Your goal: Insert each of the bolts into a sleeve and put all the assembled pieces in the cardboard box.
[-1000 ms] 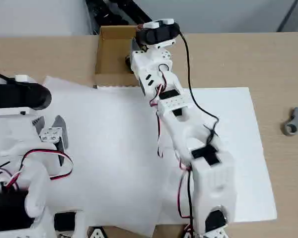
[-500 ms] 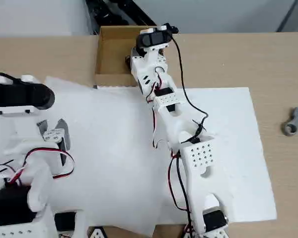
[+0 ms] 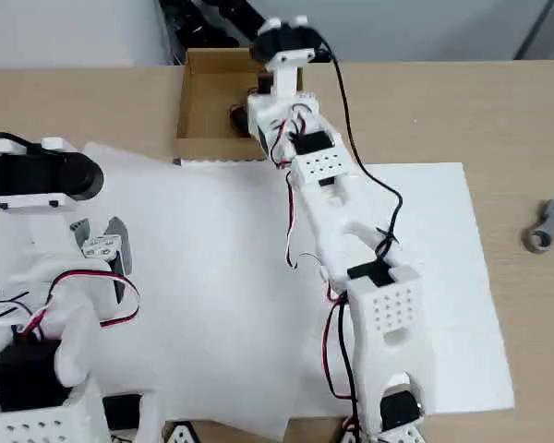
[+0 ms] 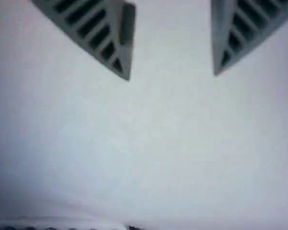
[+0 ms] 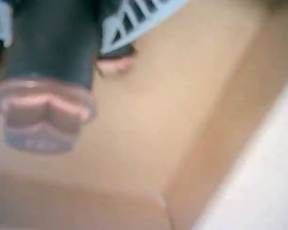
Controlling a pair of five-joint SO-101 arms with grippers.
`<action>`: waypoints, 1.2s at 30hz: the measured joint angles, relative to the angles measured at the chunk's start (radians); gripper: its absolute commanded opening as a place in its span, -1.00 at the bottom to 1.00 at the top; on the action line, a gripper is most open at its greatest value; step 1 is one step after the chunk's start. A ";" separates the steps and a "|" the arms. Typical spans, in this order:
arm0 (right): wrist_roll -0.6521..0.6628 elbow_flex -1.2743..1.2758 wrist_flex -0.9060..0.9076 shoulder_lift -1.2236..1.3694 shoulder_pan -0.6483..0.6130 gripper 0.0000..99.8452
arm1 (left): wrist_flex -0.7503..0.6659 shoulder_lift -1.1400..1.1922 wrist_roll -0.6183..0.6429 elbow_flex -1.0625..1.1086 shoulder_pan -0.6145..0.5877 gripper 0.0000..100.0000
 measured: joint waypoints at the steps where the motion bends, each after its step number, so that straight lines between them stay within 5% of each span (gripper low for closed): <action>1: 0.000 0.000 0.014 -0.020 0.000 -0.66 | 0.000 0.000 0.000 0.003 0.000 -0.80; 18: 0.000 -0.003 -0.063 -0.032 0.002 -0.54 | -0.003 0.000 0.002 0.003 0.000 -0.81; 22: 0.000 -0.002 0.068 -0.123 0.002 -0.59 | -0.003 0.000 0.000 0.003 0.000 -0.93; 27: 0.000 -0.003 0.272 -0.308 0.002 -0.99 | -0.043 -0.074 0.000 0.048 0.000 -0.99; 36: 0.000 -0.003 0.621 -0.572 0.017 -0.97 | -0.176 -0.451 -0.034 0.407 0.000 -0.99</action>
